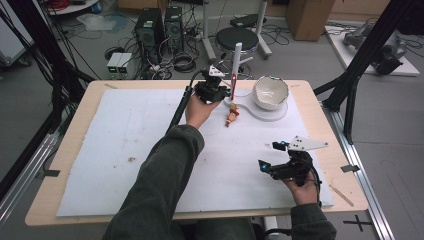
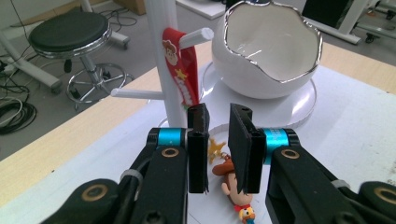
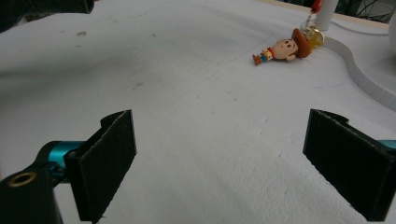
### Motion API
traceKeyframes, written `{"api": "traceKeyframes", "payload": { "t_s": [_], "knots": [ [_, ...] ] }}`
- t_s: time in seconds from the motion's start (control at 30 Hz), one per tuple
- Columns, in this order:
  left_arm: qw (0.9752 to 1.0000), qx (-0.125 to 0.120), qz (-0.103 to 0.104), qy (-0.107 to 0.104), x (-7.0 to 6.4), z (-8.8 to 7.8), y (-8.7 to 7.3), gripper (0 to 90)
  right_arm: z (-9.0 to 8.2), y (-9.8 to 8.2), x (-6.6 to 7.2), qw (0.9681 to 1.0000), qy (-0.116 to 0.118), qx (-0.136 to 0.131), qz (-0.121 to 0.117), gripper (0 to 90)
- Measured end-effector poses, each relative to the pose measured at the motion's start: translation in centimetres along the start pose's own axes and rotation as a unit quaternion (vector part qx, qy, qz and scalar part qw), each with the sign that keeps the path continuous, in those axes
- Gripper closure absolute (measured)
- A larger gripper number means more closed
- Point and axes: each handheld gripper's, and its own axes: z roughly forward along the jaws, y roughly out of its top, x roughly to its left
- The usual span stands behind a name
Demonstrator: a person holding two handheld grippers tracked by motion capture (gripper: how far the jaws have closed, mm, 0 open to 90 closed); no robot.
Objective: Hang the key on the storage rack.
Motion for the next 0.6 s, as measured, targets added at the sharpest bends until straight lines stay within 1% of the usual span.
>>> {"api": "traceKeyframes", "payload": {
  "t_s": [0.17,0.2,0.3,0.43,0.6],
  "knots": [
    [1.0,-0.004,0.003,-0.006,0.0,-0.7,0.1,76.3,0.0,0.0,-0.1,1.0,-0.002,-0.002,0.002,8.4],
    [1.0,-0.001,0.005,-0.007,0.1,-0.9,0.1,76.0,-0.1,0.0,-0.1,1.0,-0.003,-0.001,0.004,8.4],
    [0.9999,-0.005,0.002,-0.009,0.2,-1.2,0.1,74.7,-0.1,0.0,-0.1,1.0,-0.004,-0.003,0.003,8.4],
    [0.9999,-0.012,0.002,-0.011,0.3,-1.8,-0.1,73.1,-0.1,0.0,-0.1,1.0,-0.004,-0.003,0.004,8.4],
    [0.9998,-0.014,0.001,-0.012,0.6,-2.6,-0.4,72.4,-0.1,0.0,0.0,1.0,-0.004,-0.005,0.004,8.4]
  ]
}}
